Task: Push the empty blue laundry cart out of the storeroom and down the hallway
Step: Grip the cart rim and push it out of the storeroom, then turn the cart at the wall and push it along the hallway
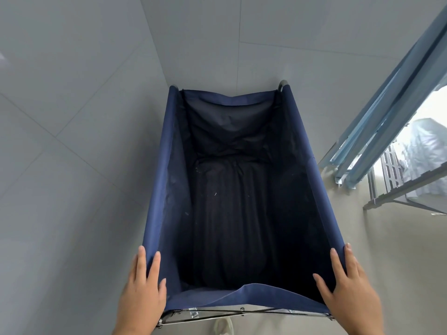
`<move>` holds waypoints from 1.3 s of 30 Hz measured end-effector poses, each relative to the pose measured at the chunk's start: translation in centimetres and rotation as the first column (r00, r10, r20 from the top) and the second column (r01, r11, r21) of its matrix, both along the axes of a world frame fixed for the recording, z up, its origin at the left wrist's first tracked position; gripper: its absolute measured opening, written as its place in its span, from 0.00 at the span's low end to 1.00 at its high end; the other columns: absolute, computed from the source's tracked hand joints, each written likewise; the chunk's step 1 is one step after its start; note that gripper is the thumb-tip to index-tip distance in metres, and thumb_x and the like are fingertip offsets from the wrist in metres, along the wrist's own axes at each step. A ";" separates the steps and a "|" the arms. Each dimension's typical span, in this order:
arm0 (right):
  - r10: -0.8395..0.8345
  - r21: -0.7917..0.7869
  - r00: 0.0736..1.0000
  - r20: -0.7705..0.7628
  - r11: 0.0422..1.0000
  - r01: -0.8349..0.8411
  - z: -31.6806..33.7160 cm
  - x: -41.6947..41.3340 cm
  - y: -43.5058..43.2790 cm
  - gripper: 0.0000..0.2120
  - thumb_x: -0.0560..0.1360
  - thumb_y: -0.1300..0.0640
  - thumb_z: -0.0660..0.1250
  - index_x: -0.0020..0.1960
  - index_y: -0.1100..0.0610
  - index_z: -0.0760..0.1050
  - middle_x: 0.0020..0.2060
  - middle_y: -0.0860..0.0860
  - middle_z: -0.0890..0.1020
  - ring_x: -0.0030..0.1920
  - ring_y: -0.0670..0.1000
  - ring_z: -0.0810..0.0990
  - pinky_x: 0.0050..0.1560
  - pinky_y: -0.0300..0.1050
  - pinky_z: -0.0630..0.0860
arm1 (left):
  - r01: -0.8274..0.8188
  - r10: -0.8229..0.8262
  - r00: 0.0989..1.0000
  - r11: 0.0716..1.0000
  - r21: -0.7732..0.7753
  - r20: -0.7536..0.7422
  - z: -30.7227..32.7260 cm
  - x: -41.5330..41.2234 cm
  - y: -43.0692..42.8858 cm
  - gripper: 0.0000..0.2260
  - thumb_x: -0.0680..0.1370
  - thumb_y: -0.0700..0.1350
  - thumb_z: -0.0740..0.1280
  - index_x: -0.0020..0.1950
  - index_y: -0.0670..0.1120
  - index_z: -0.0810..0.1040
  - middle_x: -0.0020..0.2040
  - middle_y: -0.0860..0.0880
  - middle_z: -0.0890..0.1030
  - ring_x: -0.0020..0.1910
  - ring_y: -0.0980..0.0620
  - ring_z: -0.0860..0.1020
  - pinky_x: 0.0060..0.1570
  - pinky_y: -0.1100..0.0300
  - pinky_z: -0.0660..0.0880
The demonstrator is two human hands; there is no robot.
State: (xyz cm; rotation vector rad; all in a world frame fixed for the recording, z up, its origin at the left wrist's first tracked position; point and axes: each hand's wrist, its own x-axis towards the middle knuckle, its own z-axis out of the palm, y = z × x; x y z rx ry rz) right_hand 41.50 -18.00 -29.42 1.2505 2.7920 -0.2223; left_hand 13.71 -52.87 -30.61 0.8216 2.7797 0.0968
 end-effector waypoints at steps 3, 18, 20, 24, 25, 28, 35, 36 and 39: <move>-0.029 0.035 0.999 0.043 0.999 0.028 0.4 0.1 -0.4 0.48 0.76 0.27 0.39 0.70 0.63 0.75 0.72 0.65 0.73 0.67 0.70 0.75 0.60 0.71 0.72 | 0.001 -0.001 1.000 1.000 0.007 -0.003 0.4 0.0 0.2 0.30 0.80 0.58 0.47 0.71 0.40 0.69 0.75 0.32 0.65 0.65 0.29 0.74 0.48 0.37 0.78; 0.740 -0.094 0.646 -0.190 0.641 -0.762 0.3 -28.7 -9.5 0.36 0.80 0.31 0.47 0.81 0.51 0.54 0.82 0.52 0.51 0.81 0.55 0.47 0.77 0.58 0.50 | -0.048 0.047 0.999 0.987 -0.154 -0.015 2.1 0.1 1.3 0.32 0.65 0.51 0.78 0.66 0.43 0.79 0.71 0.35 0.72 0.65 0.34 0.77 0.53 0.41 0.79; 0.764 -0.094 0.600 -0.237 0.596 -0.797 0.6 -33.7 -11.8 0.36 0.80 0.31 0.45 0.81 0.50 0.51 0.82 0.52 0.49 0.82 0.54 0.46 0.77 0.57 0.46 | -0.047 0.044 0.999 0.985 -0.168 -0.021 1.9 0.0 1.2 0.34 0.62 0.53 0.80 0.66 0.45 0.79 0.71 0.36 0.73 0.65 0.35 0.77 0.53 0.42 0.79; 0.806 -0.077 0.541 -0.240 0.540 -0.838 1.0 -41.1 -14.0 0.36 0.80 0.31 0.43 0.81 0.50 0.50 0.83 0.53 0.47 0.82 0.55 0.44 0.78 0.59 0.46 | -0.050 0.049 0.999 0.993 -0.110 -0.007 0.5 -0.3 0.6 0.38 0.60 0.55 0.81 0.68 0.48 0.76 0.73 0.38 0.71 0.66 0.36 0.77 0.53 0.43 0.79; 0.806 -0.070 0.543 -0.236 0.543 -0.837 1.0 -42.6 -14.1 0.37 0.79 0.30 0.43 0.81 0.50 0.50 0.83 0.53 0.47 0.82 0.55 0.44 0.78 0.59 0.46 | -0.046 0.045 0.999 0.995 -0.086 -0.015 0.1 -0.4 0.4 0.39 0.61 0.56 0.80 0.69 0.48 0.73 0.74 0.39 0.69 0.67 0.36 0.75 0.54 0.42 0.79; 0.805 -0.075 0.556 -0.207 0.554 -0.829 0.5 -46.1 -13.7 0.39 0.78 0.29 0.43 0.82 0.50 0.50 0.83 0.54 0.46 0.82 0.55 0.43 0.78 0.59 0.45 | -0.045 0.044 0.998 0.998 -0.036 -0.034 -0.7 -0.9 -0.3 0.40 0.65 0.58 0.77 0.73 0.48 0.66 0.76 0.41 0.63 0.72 0.38 0.66 0.57 0.41 0.76; 0.813 -0.041 0.571 -0.114 0.571 -0.820 -1.5 -49.4 -14.1 0.37 0.78 0.32 0.47 0.81 0.50 0.55 0.82 0.54 0.51 0.82 0.56 0.45 0.78 0.59 0.45 | -0.078 0.079 0.994 0.997 0.020 -0.077 -0.8 -3.1 -1.5 0.51 0.66 0.61 0.75 0.79 0.40 0.53 0.79 0.39 0.57 0.76 0.40 0.59 0.66 0.43 0.68; 0.808 -0.038 0.578 -0.117 0.578 -0.815 -1.5 -49.7 -14.2 0.36 0.78 0.32 0.47 0.80 0.50 0.55 0.82 0.54 0.52 0.82 0.56 0.45 0.78 0.59 0.45 | -0.090 0.092 0.992 0.996 0.022 -0.087 -0.6 -3.5 -1.5 0.52 0.66 0.61 0.75 0.79 0.39 0.52 0.79 0.39 0.56 0.77 0.39 0.58 0.68 0.43 0.66; 0.798 -0.036 0.589 -0.123 0.590 -0.807 -1.5 -50.7 -14.4 0.36 0.78 0.33 0.47 0.80 0.49 0.56 0.82 0.54 0.53 0.82 0.57 0.46 0.78 0.60 0.46 | -0.162 0.162 0.984 0.987 0.011 -0.071 0.1 -5.0 -0.5 0.53 0.64 0.63 0.75 0.78 0.38 0.54 0.78 0.36 0.60 0.77 0.38 0.59 0.68 0.42 0.66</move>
